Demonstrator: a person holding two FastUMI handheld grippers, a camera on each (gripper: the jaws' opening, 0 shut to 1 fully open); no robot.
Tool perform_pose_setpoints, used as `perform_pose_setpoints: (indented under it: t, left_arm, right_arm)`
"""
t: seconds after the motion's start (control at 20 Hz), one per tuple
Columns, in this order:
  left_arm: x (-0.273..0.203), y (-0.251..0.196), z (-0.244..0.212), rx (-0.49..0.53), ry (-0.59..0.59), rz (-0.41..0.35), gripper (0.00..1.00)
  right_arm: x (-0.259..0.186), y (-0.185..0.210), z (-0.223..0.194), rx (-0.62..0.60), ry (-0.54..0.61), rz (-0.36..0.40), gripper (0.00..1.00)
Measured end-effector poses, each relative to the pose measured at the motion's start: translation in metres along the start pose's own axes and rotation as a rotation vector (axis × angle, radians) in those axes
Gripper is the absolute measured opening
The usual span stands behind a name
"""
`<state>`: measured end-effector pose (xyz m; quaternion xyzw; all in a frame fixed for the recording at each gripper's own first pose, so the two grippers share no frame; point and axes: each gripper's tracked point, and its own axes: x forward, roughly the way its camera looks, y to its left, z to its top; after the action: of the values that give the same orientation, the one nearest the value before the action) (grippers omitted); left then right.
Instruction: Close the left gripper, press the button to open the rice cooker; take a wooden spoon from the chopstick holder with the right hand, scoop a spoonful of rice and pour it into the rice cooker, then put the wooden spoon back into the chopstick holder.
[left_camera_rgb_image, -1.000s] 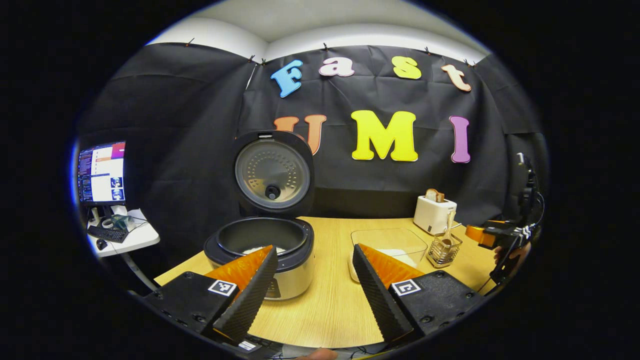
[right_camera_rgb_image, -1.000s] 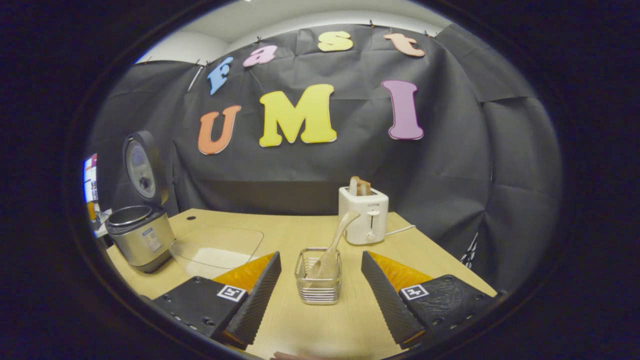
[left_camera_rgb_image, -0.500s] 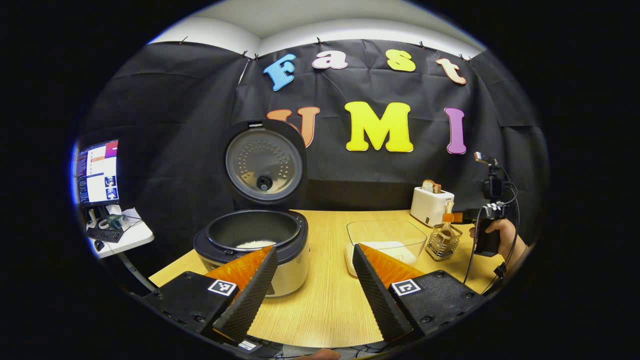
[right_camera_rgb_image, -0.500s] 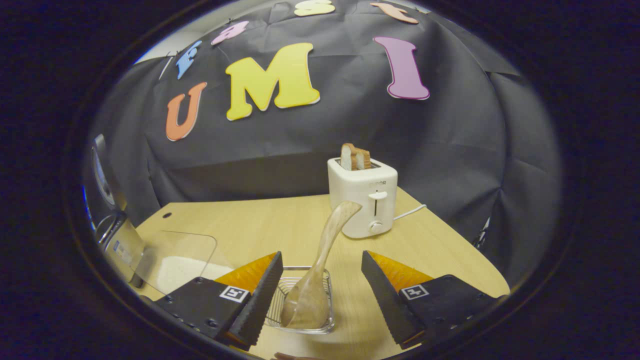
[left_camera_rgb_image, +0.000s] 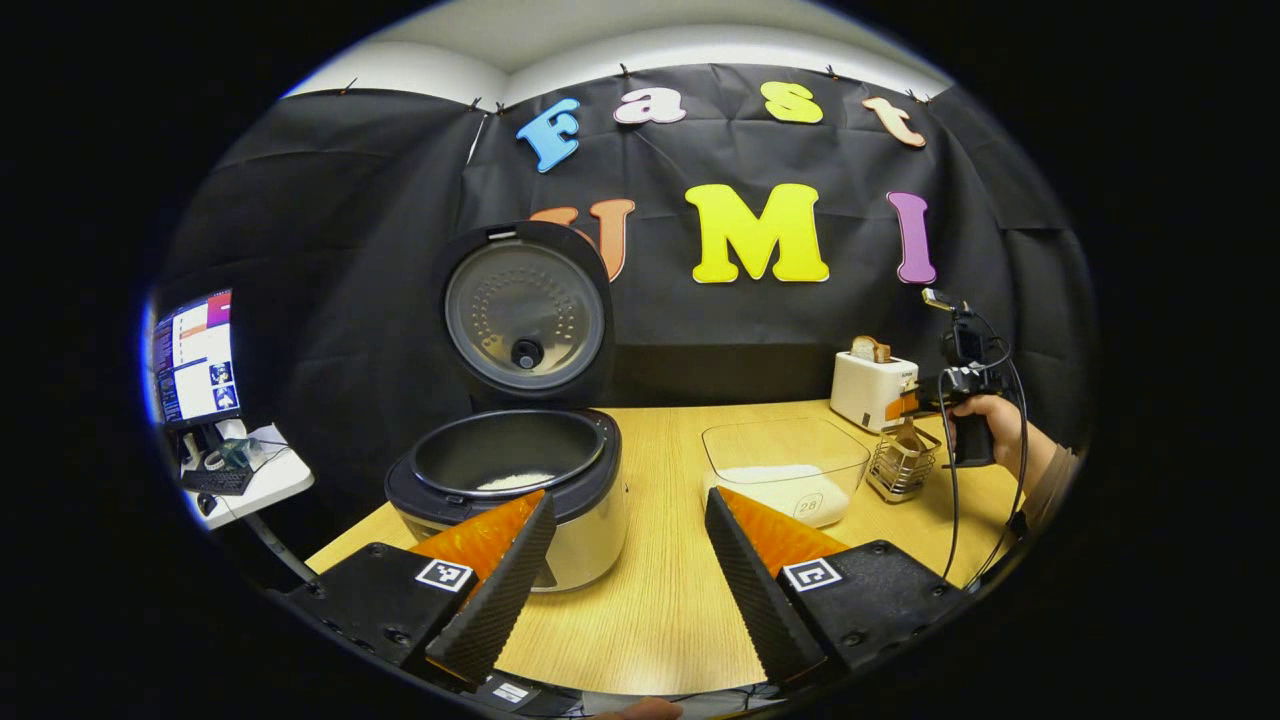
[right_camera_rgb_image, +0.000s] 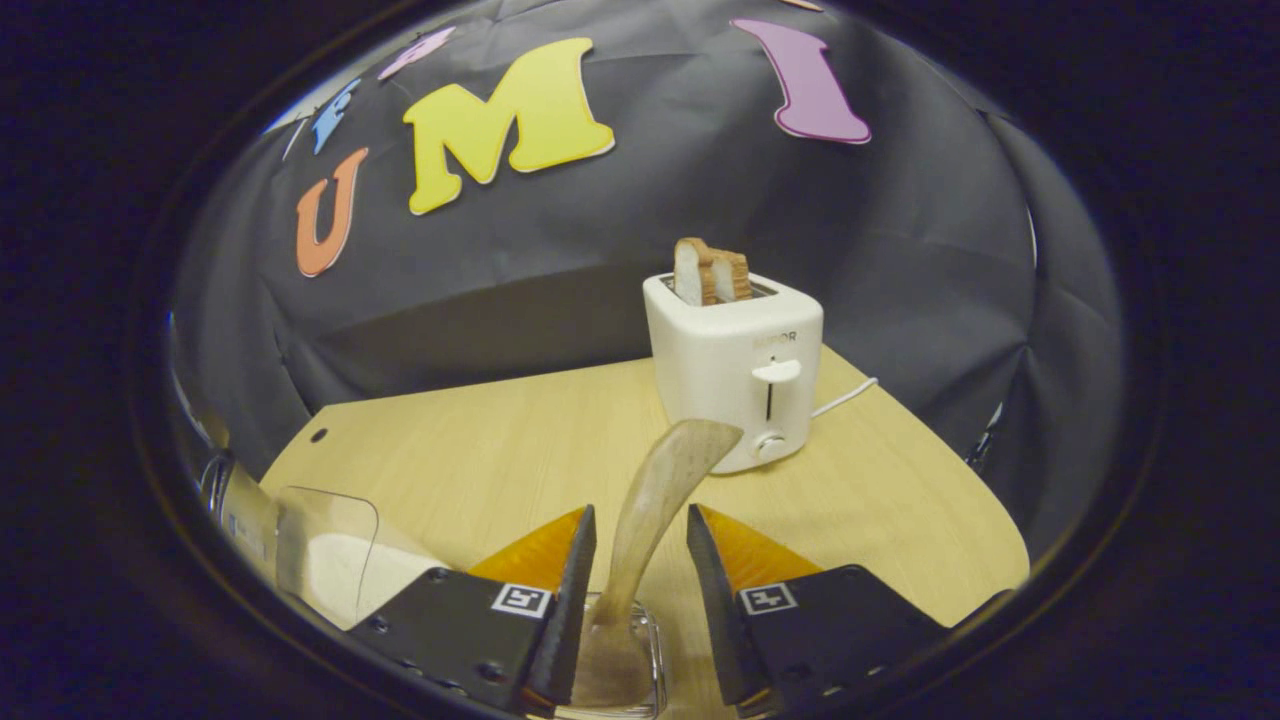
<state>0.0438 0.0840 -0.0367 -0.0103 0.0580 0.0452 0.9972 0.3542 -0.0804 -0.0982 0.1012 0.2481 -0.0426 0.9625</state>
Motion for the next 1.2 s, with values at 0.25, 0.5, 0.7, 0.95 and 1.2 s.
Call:
perform_pose_setpoints:
  t: [0.25, 0.5, 0.7, 0.95, 1.2]
  left_arm:
    - [-0.002, 0.006, 0.001, 0.007, 0.000, 0.012, 0.96]
    - [-0.009, 0.009, 0.010, 0.017, -0.024, 0.016, 0.96]
    - [-0.020, 0.018, 0.017, 0.018, -0.045, 0.033, 0.96]
    - [-0.036, 0.025, 0.030, -0.004, -0.082, 0.036, 0.96]
    - [-0.043, 0.037, 0.034, -0.026, -0.087, 0.037, 0.96]
  right_arm:
    - [-0.003, 0.011, 0.001, 0.054, 0.032, 0.025, 0.11]
    - [-0.034, 0.020, 0.007, 0.014, -0.014, 0.011, 0.03]
    - [-0.073, 0.033, 0.027, -0.005, -0.078, 0.019, 0.03]
    - [-0.125, 0.062, 0.060, -0.061, -0.178, 0.025, 0.03]
    - [-0.151, 0.119, 0.072, -0.084, -0.209, 0.089, 0.03]
